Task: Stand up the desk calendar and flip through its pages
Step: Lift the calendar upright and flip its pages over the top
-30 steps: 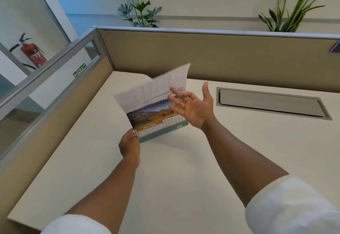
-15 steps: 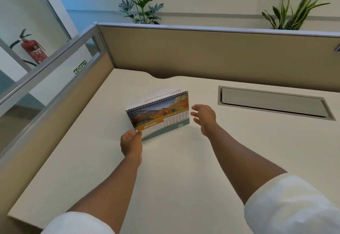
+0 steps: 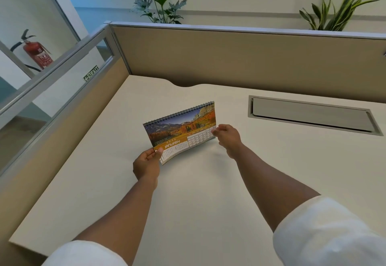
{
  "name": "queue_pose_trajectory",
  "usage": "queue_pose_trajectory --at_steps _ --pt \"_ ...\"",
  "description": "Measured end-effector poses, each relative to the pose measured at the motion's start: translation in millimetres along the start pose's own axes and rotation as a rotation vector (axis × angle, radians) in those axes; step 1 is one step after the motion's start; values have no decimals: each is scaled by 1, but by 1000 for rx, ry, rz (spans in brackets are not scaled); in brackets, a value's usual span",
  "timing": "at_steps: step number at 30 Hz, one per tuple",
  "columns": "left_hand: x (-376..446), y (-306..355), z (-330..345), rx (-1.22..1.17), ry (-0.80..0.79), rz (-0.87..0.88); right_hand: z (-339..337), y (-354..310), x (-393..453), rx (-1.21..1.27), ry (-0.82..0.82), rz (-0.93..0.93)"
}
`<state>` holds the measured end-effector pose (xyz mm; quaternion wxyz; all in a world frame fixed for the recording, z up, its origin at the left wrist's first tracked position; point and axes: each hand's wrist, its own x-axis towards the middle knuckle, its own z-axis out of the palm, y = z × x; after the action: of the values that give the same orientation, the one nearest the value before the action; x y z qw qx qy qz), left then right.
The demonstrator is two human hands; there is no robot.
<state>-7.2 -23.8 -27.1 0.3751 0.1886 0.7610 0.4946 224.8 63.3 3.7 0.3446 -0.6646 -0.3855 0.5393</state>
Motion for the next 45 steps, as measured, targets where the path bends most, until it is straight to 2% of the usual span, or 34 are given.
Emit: queue_pose_trajectory --at_steps 8,12,15,18,20,23,29,34,39,45 --pt "-2 1 -3 -73 -57 -18 -2 6 1 -72 69 -61" --pt "-7 7 -5 -125 -74 -96 -9 7 -7 -77 -2 -111" --pt "-6 10 -8 -162 -73 -155 -17 2 -16 47 -165 -84" --pt "-7 13 -11 -149 -85 -181 -25 -7 -17 240 -491 -15" --pt "-7 14 -11 -136 -83 -173 -28 -15 -15 408 -637 46" --pt "-5 14 -8 -216 -62 -154 -29 -32 -16 622 -733 15" --pt "-6 13 -7 -240 -72 -89 -15 -67 -19 814 -806 -67" --pt "-6 12 -7 -219 -116 -78 -8 -70 -15 783 -661 -79" --pt "-1 10 -7 -153 -123 -66 -11 -53 -12 776 -339 -18" --pt "0 10 -8 -130 -94 -37 -10 -23 -6 329 111 182"
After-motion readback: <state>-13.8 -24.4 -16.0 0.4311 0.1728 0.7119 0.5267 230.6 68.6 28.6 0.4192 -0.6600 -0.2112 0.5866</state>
